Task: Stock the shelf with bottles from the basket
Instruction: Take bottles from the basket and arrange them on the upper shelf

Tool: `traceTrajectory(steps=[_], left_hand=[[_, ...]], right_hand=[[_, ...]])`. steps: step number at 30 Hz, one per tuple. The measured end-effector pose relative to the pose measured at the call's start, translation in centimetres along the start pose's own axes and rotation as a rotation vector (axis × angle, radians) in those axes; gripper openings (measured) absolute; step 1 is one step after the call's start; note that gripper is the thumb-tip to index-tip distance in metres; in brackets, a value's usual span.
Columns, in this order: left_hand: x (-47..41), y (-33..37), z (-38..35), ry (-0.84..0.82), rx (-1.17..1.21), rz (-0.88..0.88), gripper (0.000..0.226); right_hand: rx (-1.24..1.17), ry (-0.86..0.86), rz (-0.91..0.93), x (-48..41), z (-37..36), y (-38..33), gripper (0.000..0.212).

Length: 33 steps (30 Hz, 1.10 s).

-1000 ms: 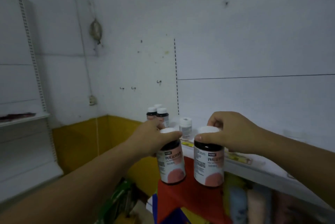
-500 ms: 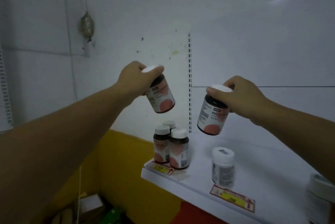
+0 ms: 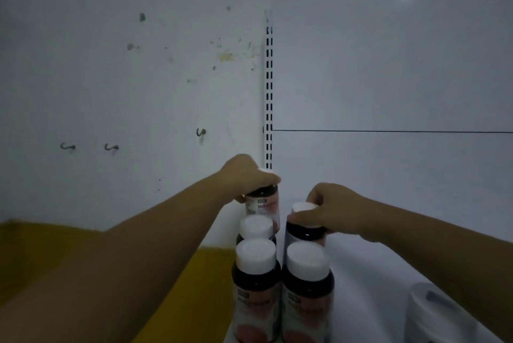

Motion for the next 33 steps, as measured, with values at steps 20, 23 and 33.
traceTrajectory(steps=[20, 23, 33], left_hand=[[5.5, 13.7, -4.3, -0.192, -0.559, -0.398, 0.074], [9.6, 19.7, -7.1, -0.173, -0.630, -0.522, 0.077], [26.7, 40.6, -23.5, -0.190, -0.355, -0.866, 0.069]], right_hand=[[0.822, 0.145, 0.072, 6.1, 11.2, 5.6, 0.071], [0.843, 0.184, 0.026, 12.7, 15.9, 8.1, 0.073], [0.903, 0.296, -0.212, 40.8, 30.0, 20.4, 0.070]])
Point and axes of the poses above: each hand's wrist, its own x-axis away from the middle knuckle, its own z-axis out of the back of the hand, y = z × x, the point moved 4 cm from there along -x, towards the middle knuckle, and after that the axes turned 8 degrees about -x, right-handed, at the moved point
